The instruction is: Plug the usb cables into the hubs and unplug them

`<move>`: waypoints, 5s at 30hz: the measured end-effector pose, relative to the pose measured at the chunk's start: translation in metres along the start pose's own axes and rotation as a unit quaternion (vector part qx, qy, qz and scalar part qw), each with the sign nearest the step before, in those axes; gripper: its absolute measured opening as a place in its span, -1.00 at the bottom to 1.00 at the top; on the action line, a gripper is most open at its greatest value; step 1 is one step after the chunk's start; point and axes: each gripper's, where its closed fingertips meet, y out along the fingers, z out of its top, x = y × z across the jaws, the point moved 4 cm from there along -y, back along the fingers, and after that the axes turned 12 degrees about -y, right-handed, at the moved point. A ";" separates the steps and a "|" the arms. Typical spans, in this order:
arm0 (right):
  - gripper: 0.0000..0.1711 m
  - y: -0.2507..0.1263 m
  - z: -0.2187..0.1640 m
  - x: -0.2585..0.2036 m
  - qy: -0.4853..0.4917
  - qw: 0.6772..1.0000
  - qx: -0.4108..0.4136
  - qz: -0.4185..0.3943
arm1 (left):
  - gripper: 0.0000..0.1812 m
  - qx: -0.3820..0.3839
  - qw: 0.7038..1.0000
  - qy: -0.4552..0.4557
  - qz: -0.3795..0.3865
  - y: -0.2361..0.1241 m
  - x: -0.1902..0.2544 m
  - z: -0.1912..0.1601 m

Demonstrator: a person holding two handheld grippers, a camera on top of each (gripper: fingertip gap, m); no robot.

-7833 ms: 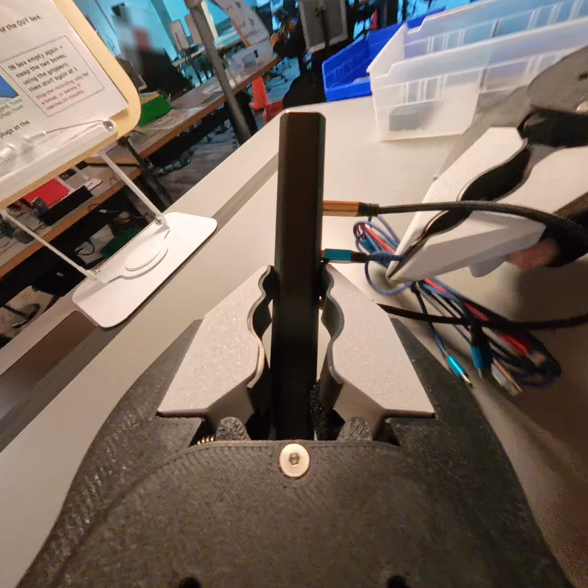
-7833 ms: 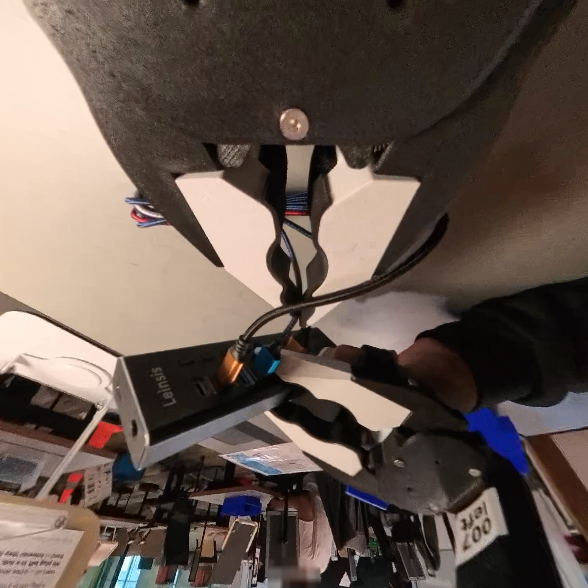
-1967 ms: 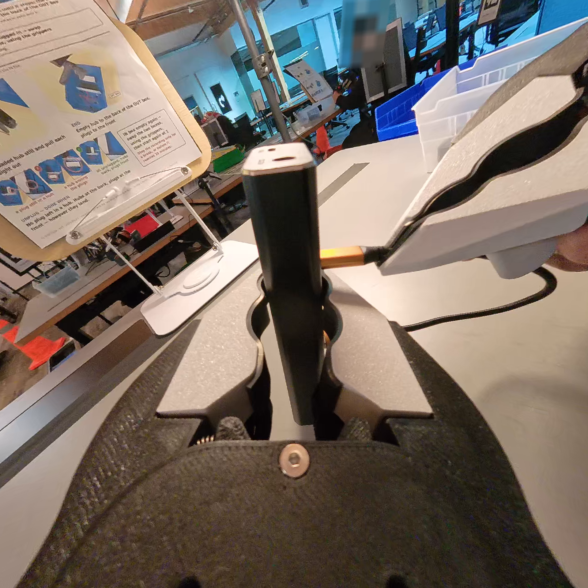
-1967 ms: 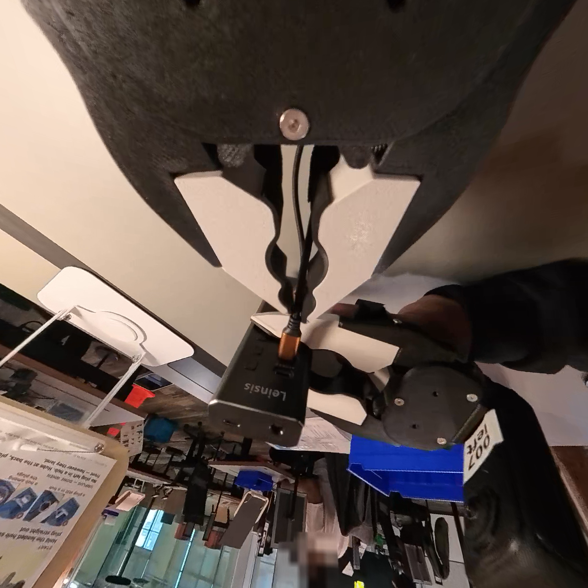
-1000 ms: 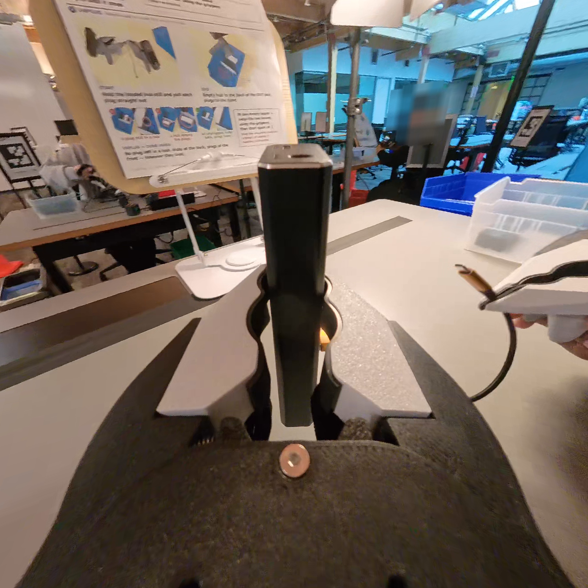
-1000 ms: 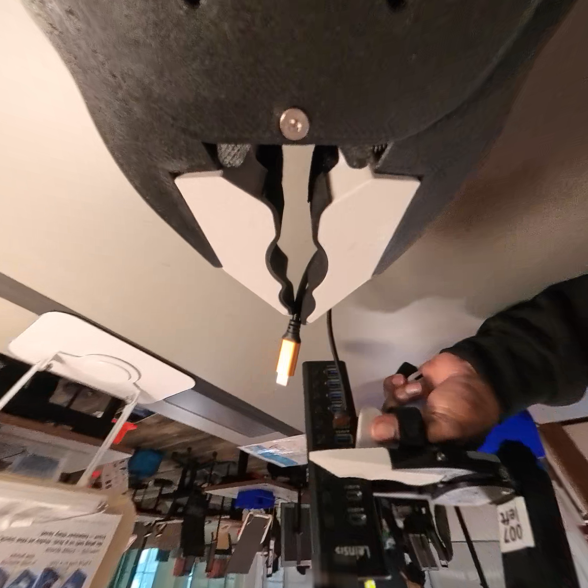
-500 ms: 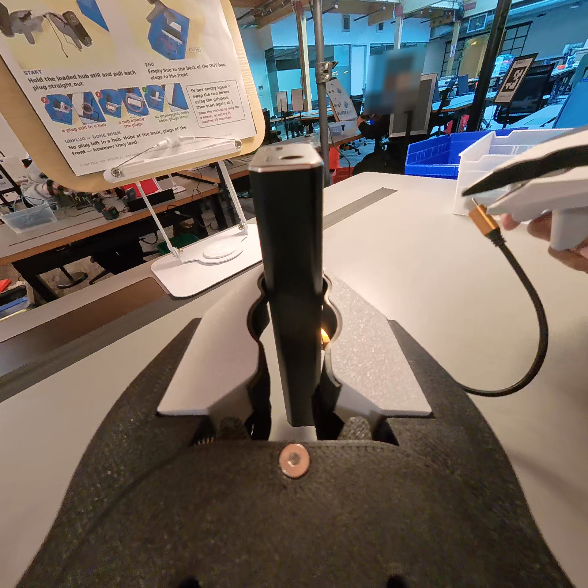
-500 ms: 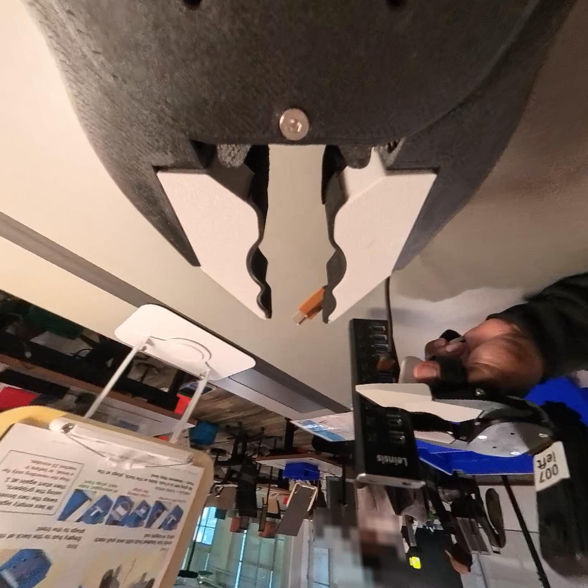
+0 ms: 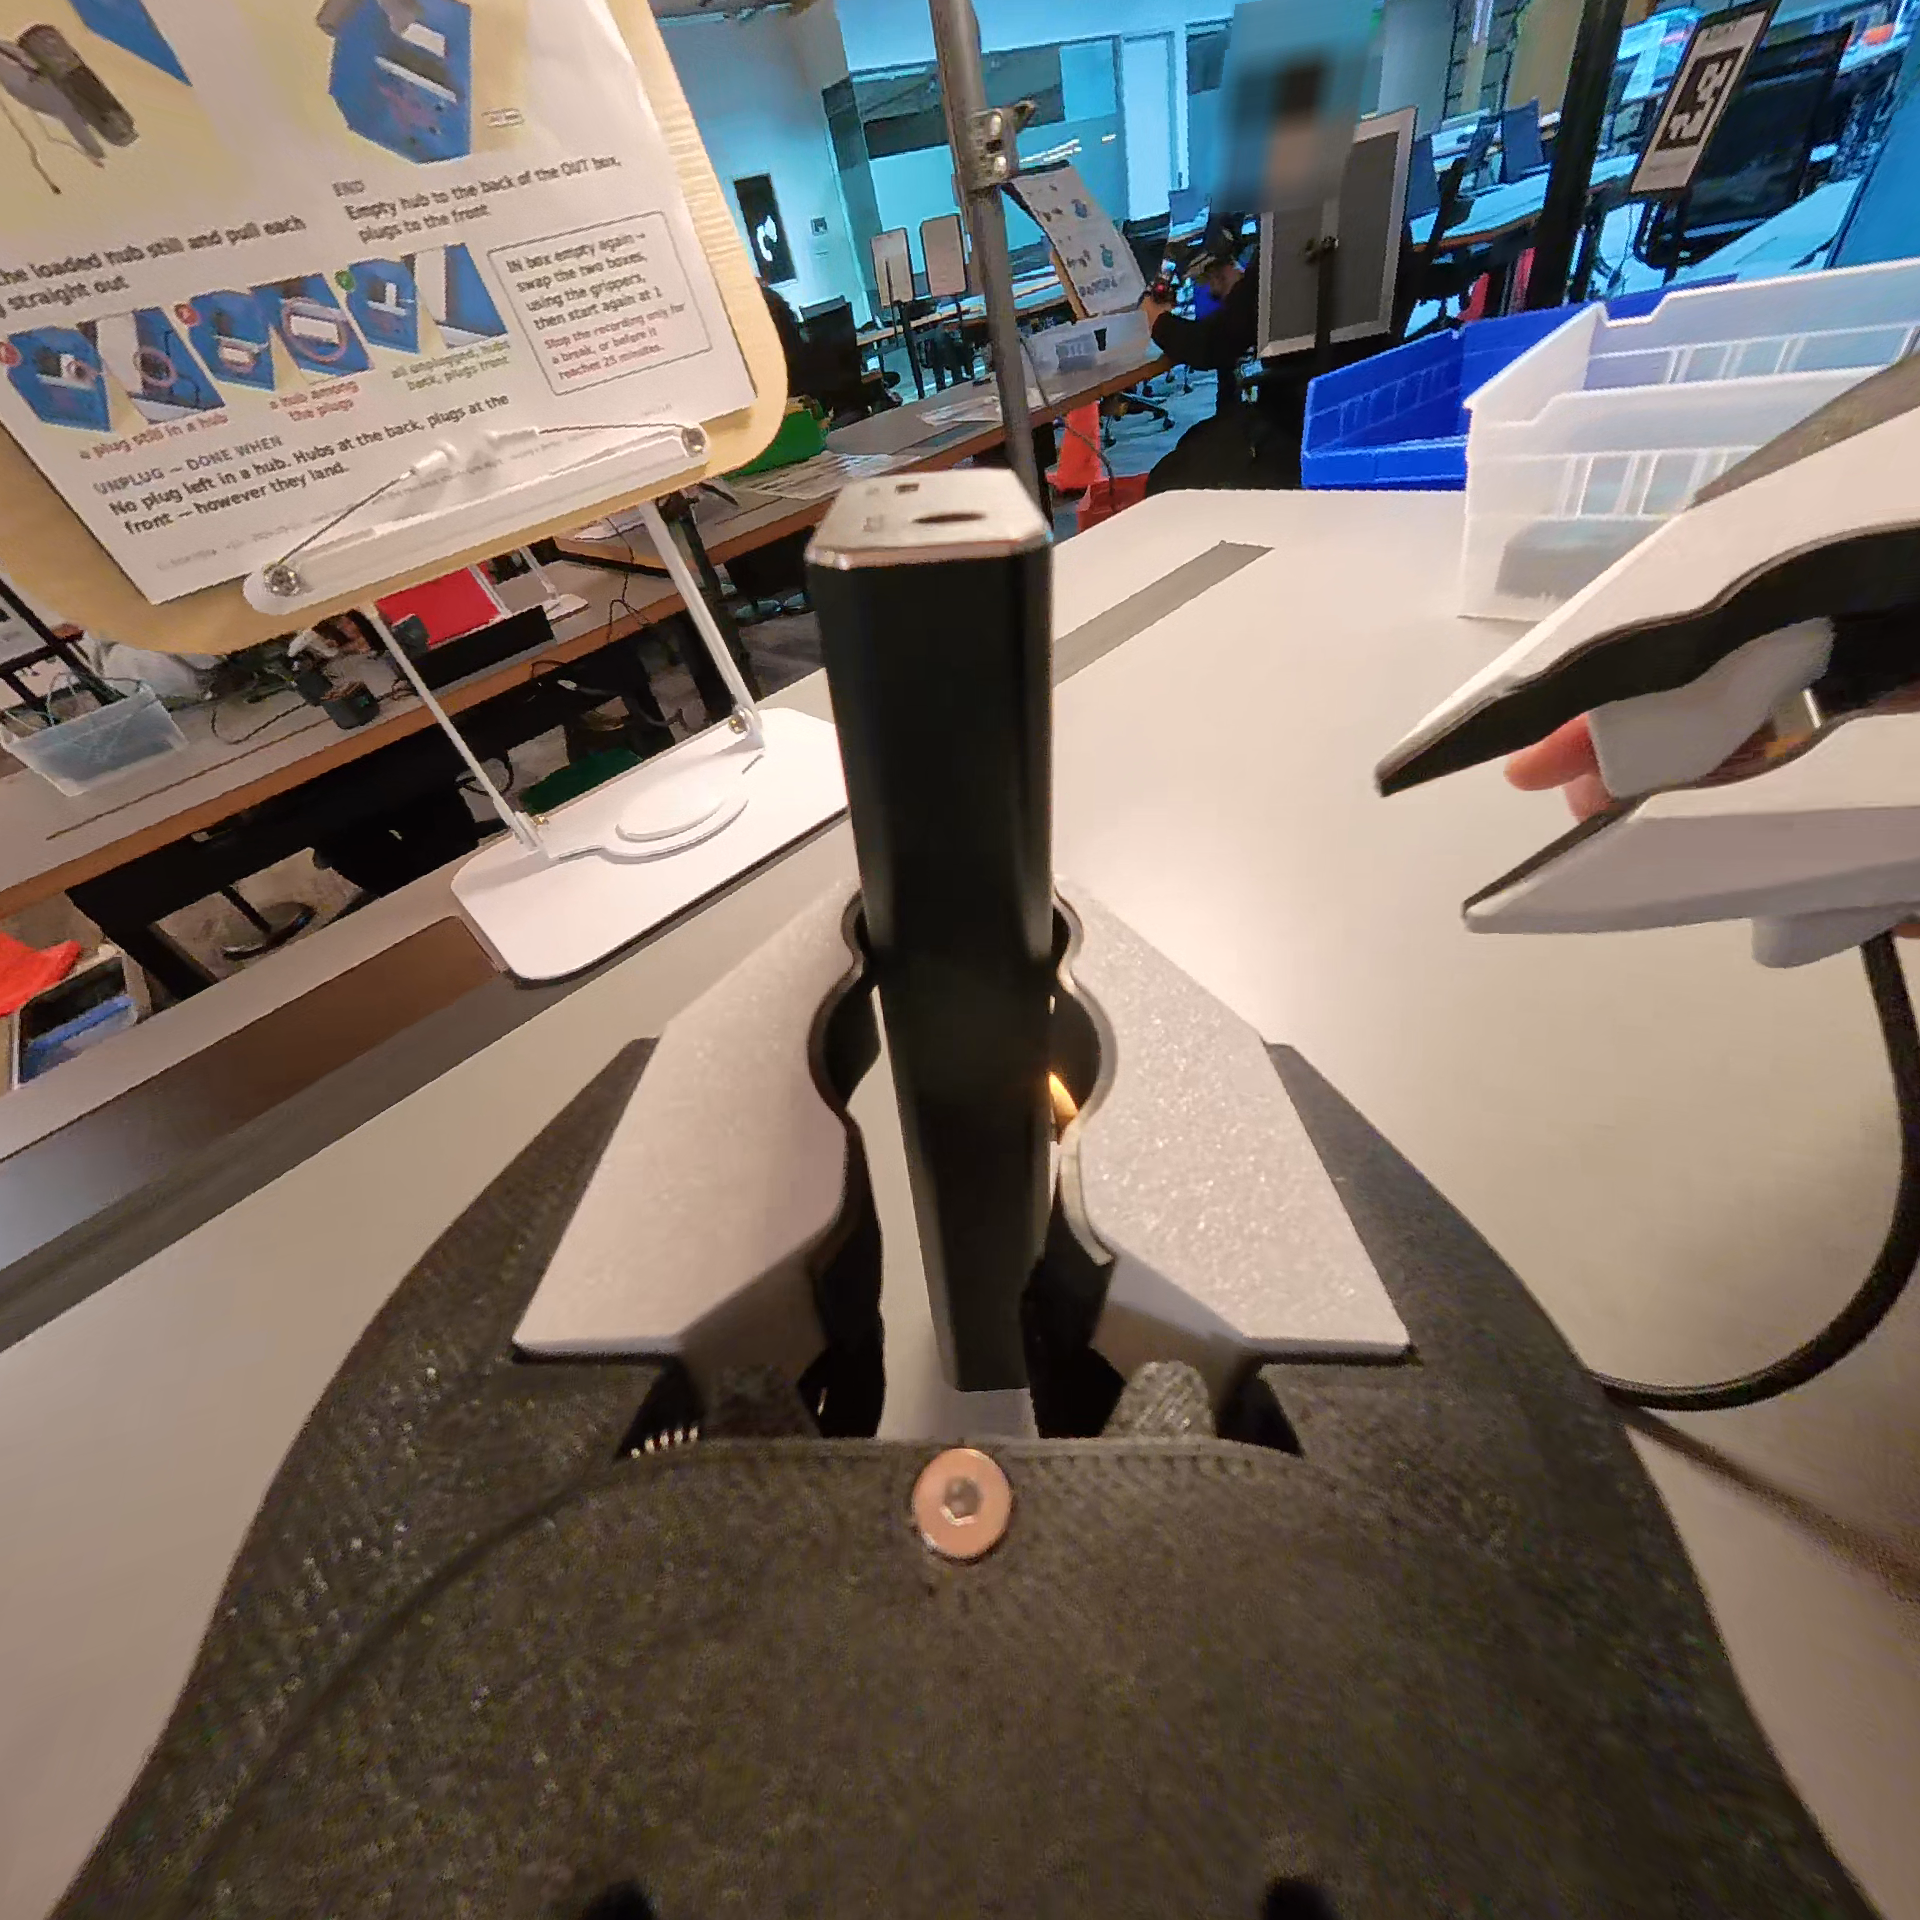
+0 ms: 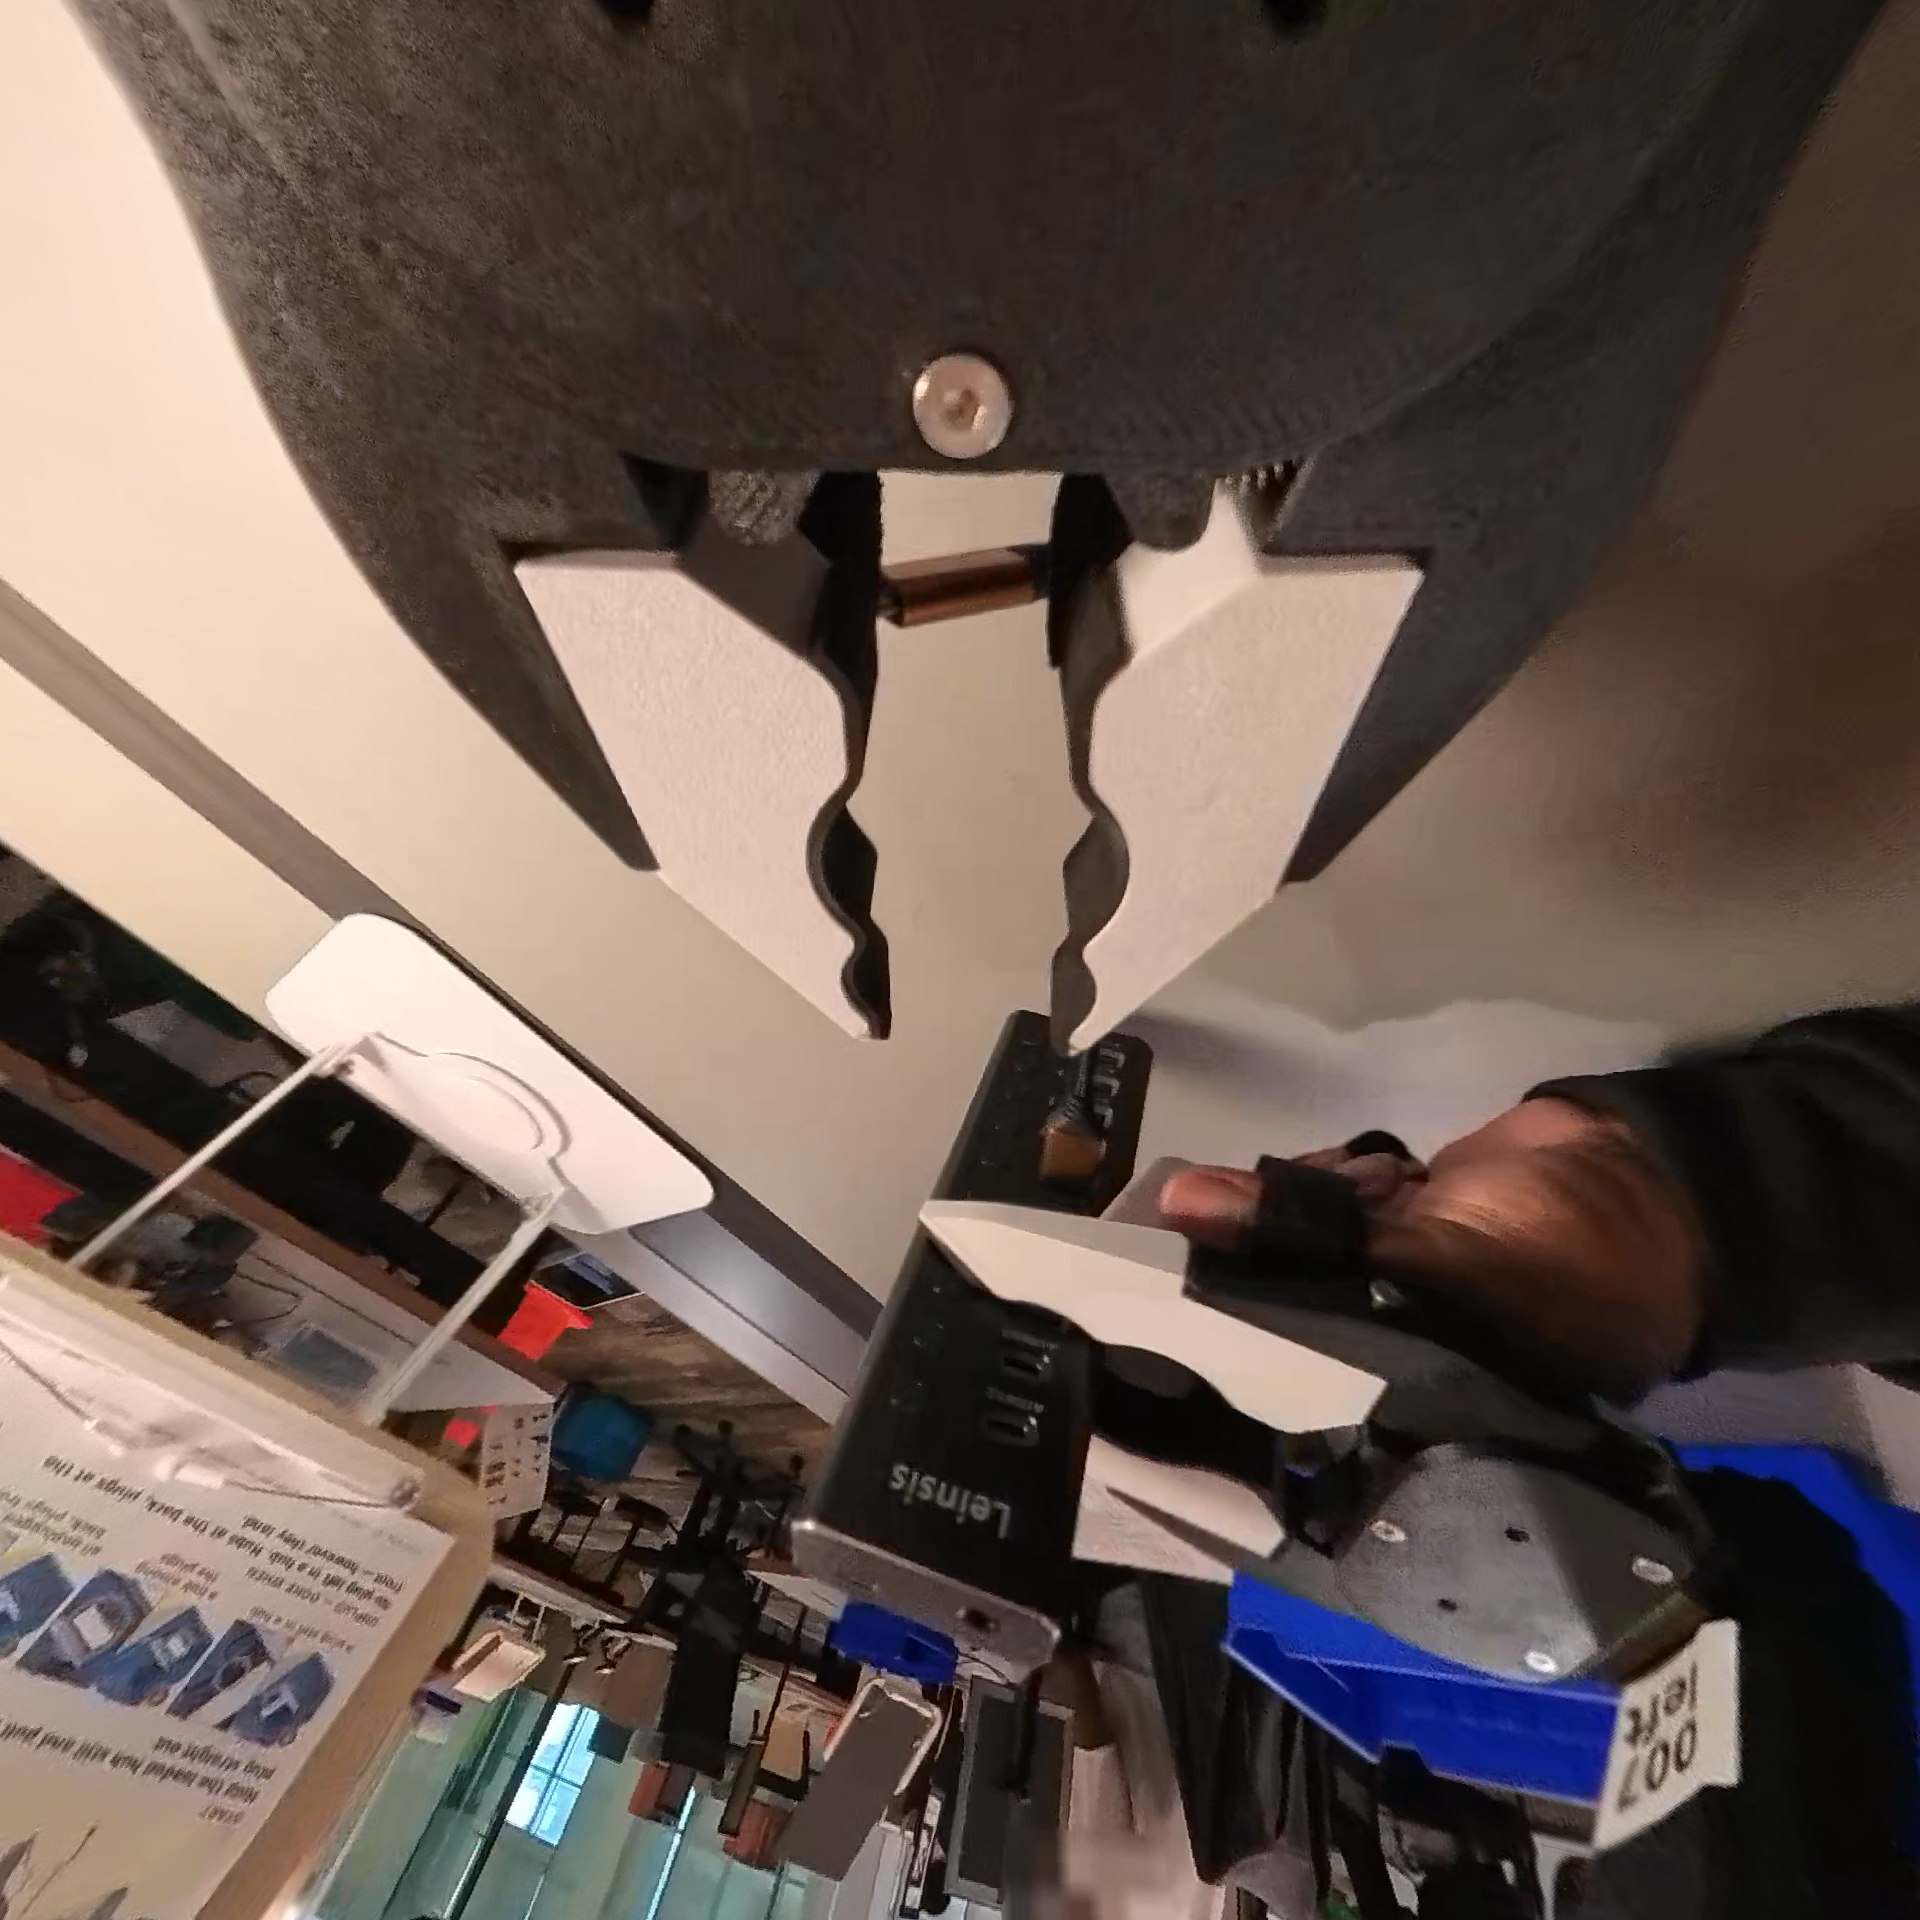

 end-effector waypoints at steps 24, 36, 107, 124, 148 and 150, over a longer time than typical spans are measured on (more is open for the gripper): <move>-0.65 0.037 -0.012 -0.035 0.062 0.993 -0.066 0.075 | -0.67 0.001 1.000 -0.010 -0.017 0.001 0.010 0.000; -0.92 0.045 -0.007 -0.032 0.116 0.990 -0.049 0.063 | -0.67 -0.008 0.988 -0.129 -0.086 0.006 0.014 -0.006; -0.94 0.019 0.000 -0.017 0.145 0.988 0.014 0.048 | -0.67 -0.067 0.991 0.111 -0.030 0.016 0.019 -0.032; -0.94 0.019 -0.001 -0.011 0.129 0.991 0.021 0.032 | -0.68 -0.057 0.996 0.059 -0.022 0.016 0.018 -0.027; -0.97 0.006 -0.008 0.013 0.190 0.981 0.040 -0.001 | -0.68 -0.010 0.996 -0.089 0.008 0.003 -0.021 -0.008; -0.97 0.003 -0.007 0.013 0.206 0.977 0.048 0.020 | -0.67 -0.009 0.991 -0.129 0.027 -0.005 -0.047 -0.010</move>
